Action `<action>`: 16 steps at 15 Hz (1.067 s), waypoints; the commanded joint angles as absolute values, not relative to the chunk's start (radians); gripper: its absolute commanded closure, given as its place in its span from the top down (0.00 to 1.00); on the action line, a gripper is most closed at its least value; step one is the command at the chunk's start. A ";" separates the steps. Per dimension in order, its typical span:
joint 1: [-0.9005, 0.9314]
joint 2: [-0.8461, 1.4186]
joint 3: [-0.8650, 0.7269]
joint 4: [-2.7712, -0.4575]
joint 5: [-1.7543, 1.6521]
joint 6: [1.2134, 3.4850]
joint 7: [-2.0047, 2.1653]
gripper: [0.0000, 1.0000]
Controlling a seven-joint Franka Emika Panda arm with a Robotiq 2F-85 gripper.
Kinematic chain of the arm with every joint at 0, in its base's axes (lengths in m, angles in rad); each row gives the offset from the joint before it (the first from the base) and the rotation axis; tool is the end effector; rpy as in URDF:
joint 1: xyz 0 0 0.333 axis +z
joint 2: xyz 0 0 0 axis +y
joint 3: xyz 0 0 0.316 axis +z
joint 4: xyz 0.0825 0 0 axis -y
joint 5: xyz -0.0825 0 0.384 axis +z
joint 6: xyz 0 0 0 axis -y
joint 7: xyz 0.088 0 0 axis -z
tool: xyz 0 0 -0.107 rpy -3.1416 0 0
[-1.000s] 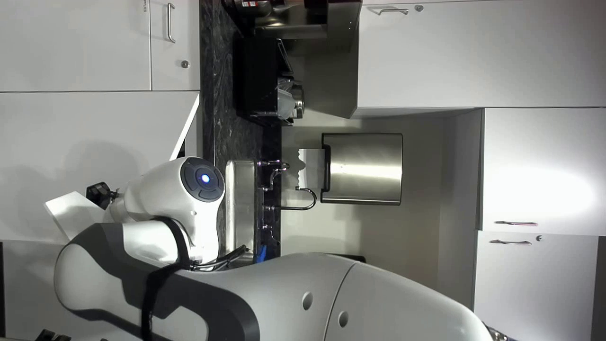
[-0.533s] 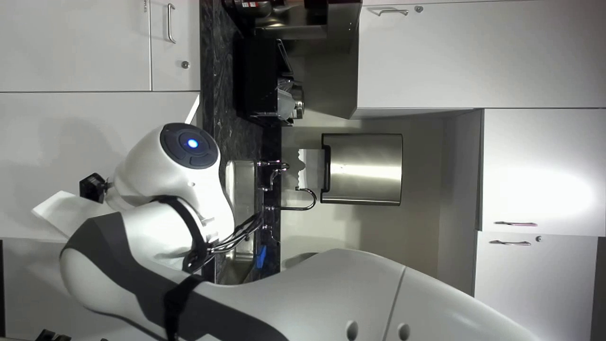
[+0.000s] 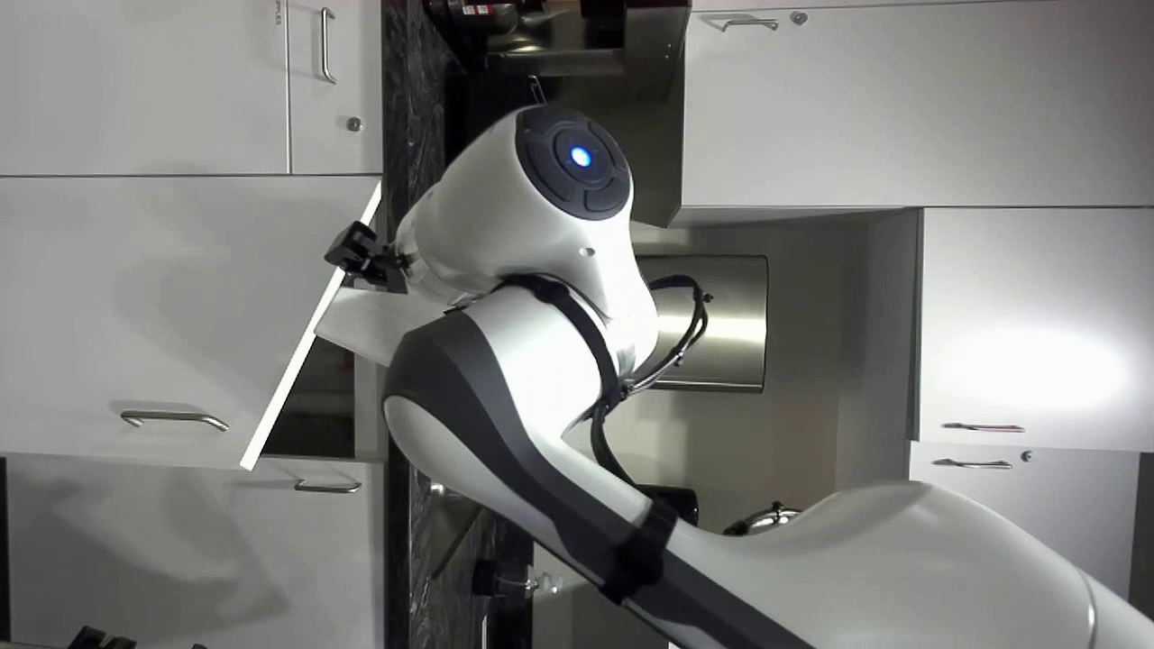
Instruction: Open the left bottom cabinet door
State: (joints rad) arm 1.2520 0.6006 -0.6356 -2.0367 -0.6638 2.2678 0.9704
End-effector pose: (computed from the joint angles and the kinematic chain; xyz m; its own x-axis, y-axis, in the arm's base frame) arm 0.4781 0.3184 0.1906 0.9256 0.3009 0.2295 0.0502 -0.6989 0.7135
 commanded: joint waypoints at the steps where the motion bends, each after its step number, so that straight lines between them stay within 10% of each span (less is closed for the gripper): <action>1: 1.170 0.434 -0.519 -2.149 -0.853 2.187 0.981 1.00; 16: 0.337 0.061 0.001 -2.690 -1.593 2.451 1.471 1.00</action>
